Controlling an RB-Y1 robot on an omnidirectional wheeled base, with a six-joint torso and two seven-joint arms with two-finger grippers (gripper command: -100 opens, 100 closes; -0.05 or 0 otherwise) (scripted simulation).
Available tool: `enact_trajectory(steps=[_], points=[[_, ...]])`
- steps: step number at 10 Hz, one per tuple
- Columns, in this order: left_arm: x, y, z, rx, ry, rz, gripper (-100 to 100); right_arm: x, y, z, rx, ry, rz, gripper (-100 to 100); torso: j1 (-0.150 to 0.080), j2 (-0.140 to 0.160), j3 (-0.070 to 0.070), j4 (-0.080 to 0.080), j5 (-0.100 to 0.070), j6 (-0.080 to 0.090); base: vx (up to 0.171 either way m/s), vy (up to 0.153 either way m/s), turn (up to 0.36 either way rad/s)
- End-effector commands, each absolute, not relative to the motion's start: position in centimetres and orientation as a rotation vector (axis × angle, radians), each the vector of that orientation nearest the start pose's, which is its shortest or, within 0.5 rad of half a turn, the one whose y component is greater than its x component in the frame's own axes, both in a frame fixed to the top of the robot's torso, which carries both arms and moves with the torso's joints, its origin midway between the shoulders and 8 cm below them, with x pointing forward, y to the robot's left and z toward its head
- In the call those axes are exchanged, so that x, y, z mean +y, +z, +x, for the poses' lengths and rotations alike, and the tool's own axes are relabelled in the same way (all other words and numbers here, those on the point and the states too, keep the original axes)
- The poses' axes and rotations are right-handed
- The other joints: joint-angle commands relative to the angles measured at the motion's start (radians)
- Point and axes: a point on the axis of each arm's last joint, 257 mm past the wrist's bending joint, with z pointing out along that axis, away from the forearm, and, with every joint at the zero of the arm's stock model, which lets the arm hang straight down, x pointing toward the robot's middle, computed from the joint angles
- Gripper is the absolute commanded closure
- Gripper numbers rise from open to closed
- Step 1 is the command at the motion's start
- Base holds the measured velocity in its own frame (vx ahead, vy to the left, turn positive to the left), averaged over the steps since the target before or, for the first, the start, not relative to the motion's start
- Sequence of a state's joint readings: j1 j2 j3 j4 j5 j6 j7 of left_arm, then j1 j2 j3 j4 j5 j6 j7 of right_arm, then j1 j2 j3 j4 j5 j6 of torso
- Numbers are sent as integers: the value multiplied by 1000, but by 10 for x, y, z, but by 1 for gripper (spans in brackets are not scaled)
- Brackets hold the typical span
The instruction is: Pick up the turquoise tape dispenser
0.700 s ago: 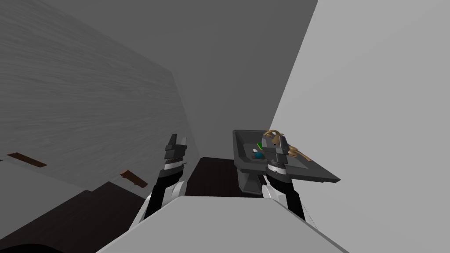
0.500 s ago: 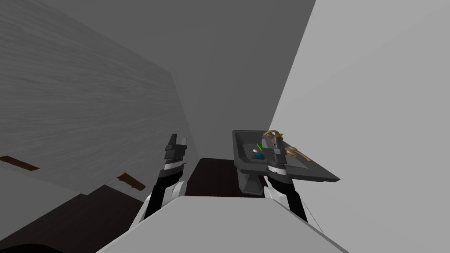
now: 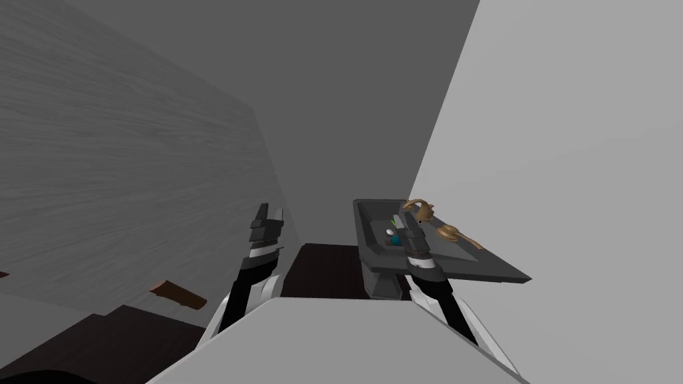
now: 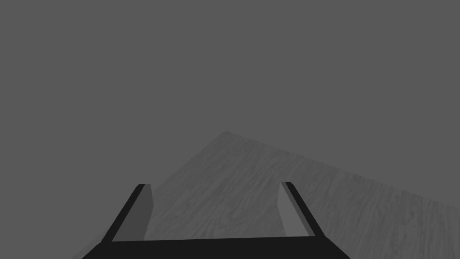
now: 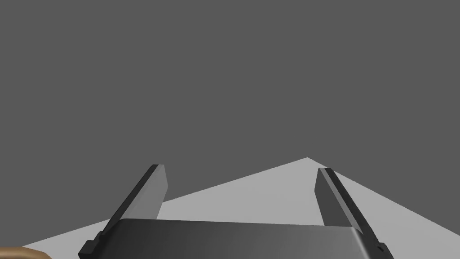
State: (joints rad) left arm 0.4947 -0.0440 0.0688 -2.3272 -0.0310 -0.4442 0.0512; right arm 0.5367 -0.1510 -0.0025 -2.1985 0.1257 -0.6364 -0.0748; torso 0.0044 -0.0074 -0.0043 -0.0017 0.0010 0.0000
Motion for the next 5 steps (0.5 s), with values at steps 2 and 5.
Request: enact_trajectory(steps=[2, 5], points=[[302, 37, 339, 577, -1259, -685, 0, -244, -18, 340, 905, 1226, 383, -100, -1, 2, 1, 0, 0, 0, 67, 40, -32], [302, 37, 339, 577, -1259, -685, 0, -238, -41, 341, 1036, 1131, 273, -100, -2, 2, 1, 0, 0, 0, 82, 41, -37]])
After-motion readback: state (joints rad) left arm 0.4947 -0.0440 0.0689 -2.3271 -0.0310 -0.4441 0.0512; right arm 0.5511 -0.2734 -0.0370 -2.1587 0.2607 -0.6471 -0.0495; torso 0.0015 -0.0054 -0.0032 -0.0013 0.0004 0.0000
